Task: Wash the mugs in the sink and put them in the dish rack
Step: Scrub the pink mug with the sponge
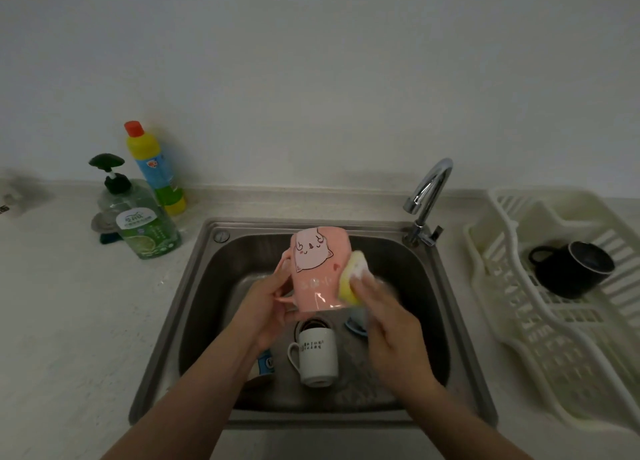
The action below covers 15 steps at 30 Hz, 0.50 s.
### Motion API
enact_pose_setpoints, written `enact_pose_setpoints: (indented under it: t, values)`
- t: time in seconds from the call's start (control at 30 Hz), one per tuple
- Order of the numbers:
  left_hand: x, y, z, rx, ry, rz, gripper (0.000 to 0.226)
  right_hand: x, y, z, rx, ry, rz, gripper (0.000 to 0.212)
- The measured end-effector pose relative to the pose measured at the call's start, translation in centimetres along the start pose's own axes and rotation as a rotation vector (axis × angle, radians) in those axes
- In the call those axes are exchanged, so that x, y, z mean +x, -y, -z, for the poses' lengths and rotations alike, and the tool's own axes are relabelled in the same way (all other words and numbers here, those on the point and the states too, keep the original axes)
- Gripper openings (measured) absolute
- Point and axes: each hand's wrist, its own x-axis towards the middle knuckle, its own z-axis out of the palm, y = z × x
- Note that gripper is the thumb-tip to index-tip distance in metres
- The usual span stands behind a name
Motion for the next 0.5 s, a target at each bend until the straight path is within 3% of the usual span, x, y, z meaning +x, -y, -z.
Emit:
enact_pose_setpoints:
  t: [0.1,0.2,0.27,0.33,0.5]
  values:
    - [0.5,0.2,0.8,0.128,-0.097,-0.017,0.040,0.3,-0.8,-0.3,-0.176,0.032,0.105,0.051]
    - [0.5,0.6,-0.1,0.280,-0.233,-0.048,0.035,4.8,0.1,-0.7,-0.398,0.029,0.245,0.076]
    - [0.4,0.6,-0.4,0.338,-0.284,-0.072,0.032,4.4,0.2,-0.5,-0.624,0.190,0.417,0.091]
    - [0.3,0.9,-0.5,0.350,-0.302,-0.095,0.029,2.6,-0.7,0.1,-0.692,0.294,0.559,0.083]
    - [0.6,1.2,-1.3,0.470,-0.416,-0.113,0.036,6.1,-1.0,-0.9,-0.788,0.273,0.434,0.086]
